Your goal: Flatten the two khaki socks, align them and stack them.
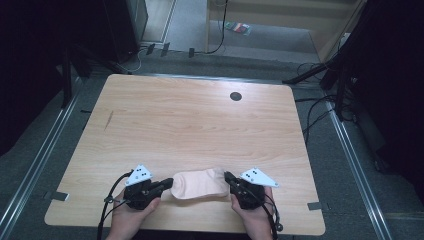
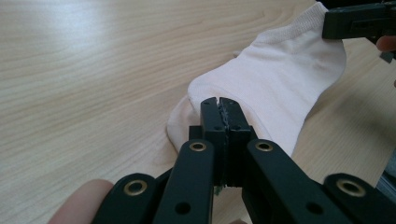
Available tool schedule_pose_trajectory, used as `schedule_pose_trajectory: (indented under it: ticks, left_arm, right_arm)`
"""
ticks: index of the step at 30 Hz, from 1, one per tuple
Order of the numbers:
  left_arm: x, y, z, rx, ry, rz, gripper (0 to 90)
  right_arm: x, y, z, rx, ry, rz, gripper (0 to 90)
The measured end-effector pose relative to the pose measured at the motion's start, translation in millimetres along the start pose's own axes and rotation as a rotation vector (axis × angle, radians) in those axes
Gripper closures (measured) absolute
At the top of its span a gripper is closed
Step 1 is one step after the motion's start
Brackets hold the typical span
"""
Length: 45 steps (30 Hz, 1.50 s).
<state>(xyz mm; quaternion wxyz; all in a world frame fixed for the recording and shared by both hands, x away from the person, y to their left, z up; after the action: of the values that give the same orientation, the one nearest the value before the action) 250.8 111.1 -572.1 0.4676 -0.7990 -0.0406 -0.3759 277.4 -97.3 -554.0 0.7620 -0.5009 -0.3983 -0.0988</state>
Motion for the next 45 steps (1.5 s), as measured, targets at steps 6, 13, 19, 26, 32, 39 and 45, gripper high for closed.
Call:
schedule_pose_trajectory:
  ticks: [6,13,19,26,32,39,45]
  left_arm:
    - [-6.5,10.0,6.4,0.007,-0.023,0.031,90.0]
    - [-10.8,21.1,14.2,0.034,-0.030,0.066,90.0]
    - [-9.8,28.4,25.1,0.049,-0.050,0.081,90.0]
    - [-2.9,30.9,38.7,0.089,-0.063,0.071,90.0]
    - [-1.2,24.6,42.5,0.108,-0.060,0.042,90.0]
    - [-2.4,20.0,36.4,0.109,-0.023,0.025,90.0]
    - [-3.4,24.3,37.7,0.108,-0.036,0.034,90.0]
  right_arm:
    - [-12.8,13.5,-3.7,-0.026,-0.015,0.060,90.0]
    - [-26.3,21.8,-13.2,-0.065,0.011,0.124,90.0]
    - [-29.6,25.2,-15.7,-0.078,0.022,0.142,90.0]
    - [-29.4,32.1,-7.4,-0.075,0.016,0.137,90.0]
    - [-17.2,24.5,-0.5,-0.071,-0.007,0.066,90.0]
    - [-6.6,20.0,-1.9,-0.104,-0.034,0.017,90.0]
    - [-18.3,33.0,-7.4,-0.087,-0.007,0.085,90.0]
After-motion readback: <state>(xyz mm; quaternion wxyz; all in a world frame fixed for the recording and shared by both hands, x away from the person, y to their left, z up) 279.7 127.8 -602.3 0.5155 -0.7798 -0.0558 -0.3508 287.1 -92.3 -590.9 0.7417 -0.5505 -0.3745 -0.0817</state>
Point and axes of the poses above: each handheld gripper's, and its own axes: y roughly forward along the jaws, x roughly out of its top, z roughly to its left, the point moved 9 cm from there along y, roughly forward along the jaws, and after that the axes turned 12 degrees about z, right-handed, at the moved point
